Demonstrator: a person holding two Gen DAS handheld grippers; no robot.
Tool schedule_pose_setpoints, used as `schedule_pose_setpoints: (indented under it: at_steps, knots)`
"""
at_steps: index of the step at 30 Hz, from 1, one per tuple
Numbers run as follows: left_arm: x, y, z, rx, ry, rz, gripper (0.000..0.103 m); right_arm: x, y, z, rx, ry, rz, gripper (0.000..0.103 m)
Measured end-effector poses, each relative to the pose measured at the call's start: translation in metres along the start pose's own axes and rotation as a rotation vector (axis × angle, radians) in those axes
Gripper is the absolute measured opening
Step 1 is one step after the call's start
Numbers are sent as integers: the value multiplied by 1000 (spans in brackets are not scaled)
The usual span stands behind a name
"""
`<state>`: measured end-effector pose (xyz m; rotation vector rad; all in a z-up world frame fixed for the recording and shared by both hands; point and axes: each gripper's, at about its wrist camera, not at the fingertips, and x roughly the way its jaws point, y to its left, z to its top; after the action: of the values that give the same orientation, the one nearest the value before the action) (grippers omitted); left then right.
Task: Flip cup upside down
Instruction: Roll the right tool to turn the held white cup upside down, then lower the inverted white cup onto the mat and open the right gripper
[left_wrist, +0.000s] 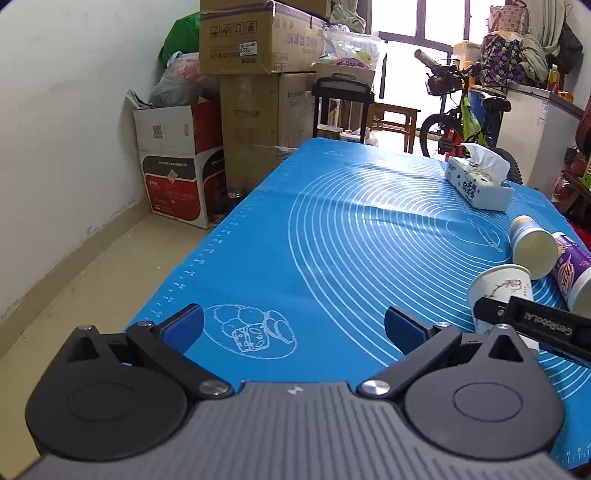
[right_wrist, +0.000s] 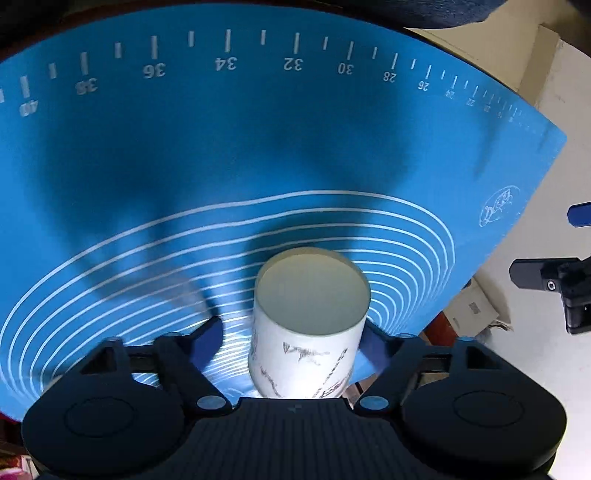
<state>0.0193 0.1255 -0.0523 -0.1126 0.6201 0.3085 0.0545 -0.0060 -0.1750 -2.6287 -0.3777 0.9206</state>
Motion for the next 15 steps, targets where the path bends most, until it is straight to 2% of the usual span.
schedule_pose_setpoints:
  at_steps: [3, 7, 11, 15]
  knots:
    - [-1, -3, 0, 11, -4, 0, 103, 2, -4, 3, 73, 10, -16, 63]
    - [-1, -4, 2, 10, -4, -14, 103, -3, -27, -7, 360, 36, -9, 63]
    - [-3, -6, 3, 17, -9, -22, 103, -10, -56, -30, 787, 47, 13, 63]
    - [0, -10, 5, 17, -3, -30, 103, -26, -71, -78, 1291, 15, 30, 63]
